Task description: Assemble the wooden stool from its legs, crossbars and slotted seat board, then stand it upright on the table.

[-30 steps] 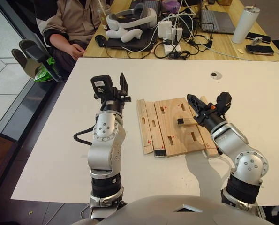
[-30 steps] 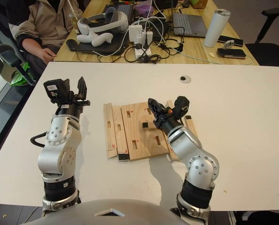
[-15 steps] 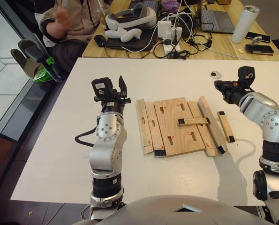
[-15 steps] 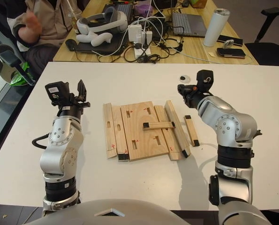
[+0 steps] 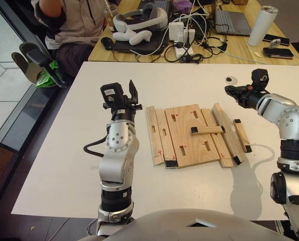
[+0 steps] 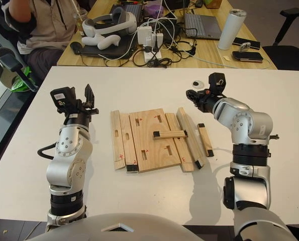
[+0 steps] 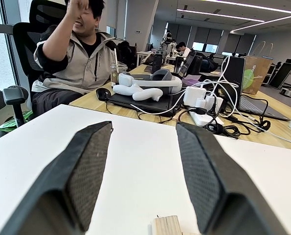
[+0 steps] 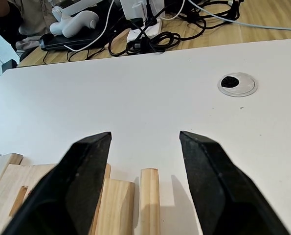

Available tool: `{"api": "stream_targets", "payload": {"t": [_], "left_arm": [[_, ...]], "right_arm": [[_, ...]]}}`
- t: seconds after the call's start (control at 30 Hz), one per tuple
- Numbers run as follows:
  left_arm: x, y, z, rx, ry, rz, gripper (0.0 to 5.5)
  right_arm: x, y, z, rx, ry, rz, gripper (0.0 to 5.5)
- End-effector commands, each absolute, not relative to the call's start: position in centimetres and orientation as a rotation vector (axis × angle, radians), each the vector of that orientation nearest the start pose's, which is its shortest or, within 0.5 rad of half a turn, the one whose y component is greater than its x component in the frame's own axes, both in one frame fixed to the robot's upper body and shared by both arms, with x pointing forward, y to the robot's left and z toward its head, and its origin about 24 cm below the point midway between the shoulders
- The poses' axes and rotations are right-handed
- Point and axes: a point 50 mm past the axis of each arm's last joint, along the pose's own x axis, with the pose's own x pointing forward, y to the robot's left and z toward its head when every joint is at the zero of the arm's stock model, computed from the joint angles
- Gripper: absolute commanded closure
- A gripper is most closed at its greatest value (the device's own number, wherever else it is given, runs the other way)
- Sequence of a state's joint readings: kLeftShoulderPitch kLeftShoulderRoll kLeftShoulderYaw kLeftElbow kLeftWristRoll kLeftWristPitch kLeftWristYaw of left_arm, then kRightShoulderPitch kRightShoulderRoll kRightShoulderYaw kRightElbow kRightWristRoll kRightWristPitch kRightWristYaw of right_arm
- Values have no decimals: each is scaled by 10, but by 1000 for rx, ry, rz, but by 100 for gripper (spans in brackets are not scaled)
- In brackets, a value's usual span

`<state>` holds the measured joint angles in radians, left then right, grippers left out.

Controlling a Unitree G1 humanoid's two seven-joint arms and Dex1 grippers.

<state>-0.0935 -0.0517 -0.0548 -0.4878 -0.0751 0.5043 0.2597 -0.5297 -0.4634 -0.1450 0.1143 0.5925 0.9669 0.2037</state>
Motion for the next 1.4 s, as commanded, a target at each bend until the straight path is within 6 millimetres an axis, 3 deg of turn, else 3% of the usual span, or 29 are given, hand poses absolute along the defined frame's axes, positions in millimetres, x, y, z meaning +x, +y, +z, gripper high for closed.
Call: {"api": "stream_targets", "payload": {"t": [0.03,0.33,0.47,0.6,0.77,0.93,1.1,1.33,1.4], "left_arm": [[254,122,127,-167,-36,125,307],[262,117,131,-134,-47,86,307],[271,127,138,-93,-32,192,307],[271,121,153,-223,-122,44,307],[274,118,151,-188,-96,-6,307],[271,110,152,-242,-94,-64,307],[267,101,147,-212,-91,-93,307],[268,108,147,-178,-109,-68,307],[267,107,148,-178,-114,-60,307]], "right_arm": [[327,-201,128,224,466,291,290],[323,-200,129,263,420,232,290],[324,-205,131,271,399,190,290],[331,-200,129,324,412,204,290],[337,-192,126,303,441,211,290],[336,-197,123,271,447,183,290],[320,-210,107,247,476,137,290],[313,-225,108,138,485,42,290],[314,-223,110,198,448,69,290]]}}
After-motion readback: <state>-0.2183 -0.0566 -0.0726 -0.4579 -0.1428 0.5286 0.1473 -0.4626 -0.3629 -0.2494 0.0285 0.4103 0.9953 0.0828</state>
